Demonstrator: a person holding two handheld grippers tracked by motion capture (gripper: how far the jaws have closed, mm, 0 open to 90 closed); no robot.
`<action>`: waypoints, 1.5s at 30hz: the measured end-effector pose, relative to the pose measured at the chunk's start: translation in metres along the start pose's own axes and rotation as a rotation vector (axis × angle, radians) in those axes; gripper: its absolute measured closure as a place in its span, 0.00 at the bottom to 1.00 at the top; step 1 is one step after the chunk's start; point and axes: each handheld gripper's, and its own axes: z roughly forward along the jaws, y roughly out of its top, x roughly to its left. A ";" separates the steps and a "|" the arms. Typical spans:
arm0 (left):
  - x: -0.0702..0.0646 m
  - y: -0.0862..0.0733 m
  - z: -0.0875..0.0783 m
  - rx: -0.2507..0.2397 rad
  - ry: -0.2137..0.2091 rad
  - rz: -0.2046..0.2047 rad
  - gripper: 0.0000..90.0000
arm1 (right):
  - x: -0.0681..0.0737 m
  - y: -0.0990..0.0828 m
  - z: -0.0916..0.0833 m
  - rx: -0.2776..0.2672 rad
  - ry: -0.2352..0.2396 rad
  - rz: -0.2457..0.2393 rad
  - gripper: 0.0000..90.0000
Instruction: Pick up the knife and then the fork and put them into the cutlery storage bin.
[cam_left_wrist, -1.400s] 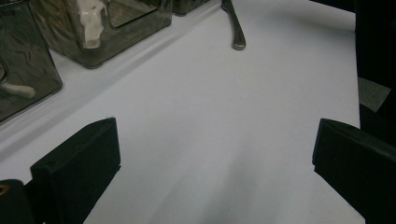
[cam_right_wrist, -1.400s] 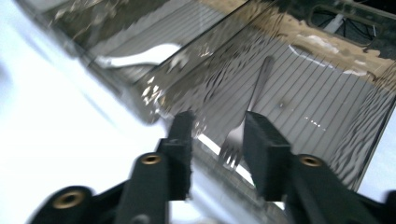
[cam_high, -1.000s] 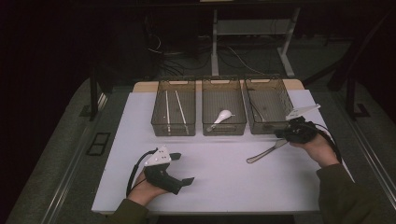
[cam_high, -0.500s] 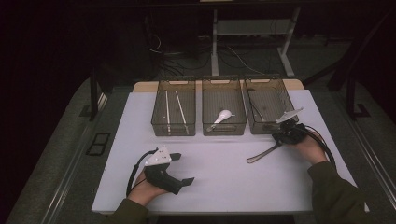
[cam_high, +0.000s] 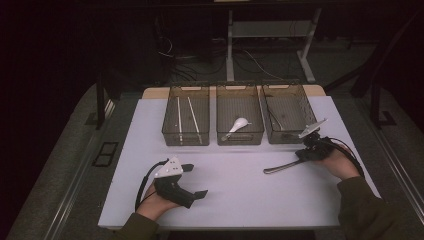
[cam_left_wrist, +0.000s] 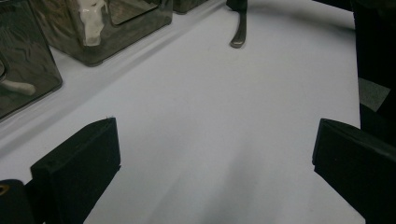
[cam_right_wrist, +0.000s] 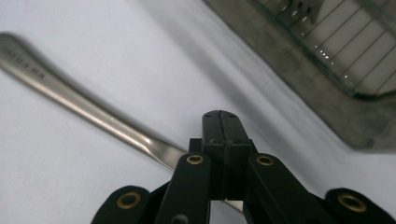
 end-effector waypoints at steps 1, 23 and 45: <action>0.000 0.000 0.000 0.000 0.000 0.000 0.01 | 0.001 -0.001 -0.001 0.004 0.003 -0.002 1.00; -0.002 0.001 0.000 0.004 -0.004 0.007 0.01 | 0.026 -0.038 -0.034 -0.081 0.155 -0.076 0.91; -0.002 0.001 0.001 0.012 -0.005 0.012 0.01 | 0.050 -0.035 -0.014 -0.074 0.160 -0.277 0.85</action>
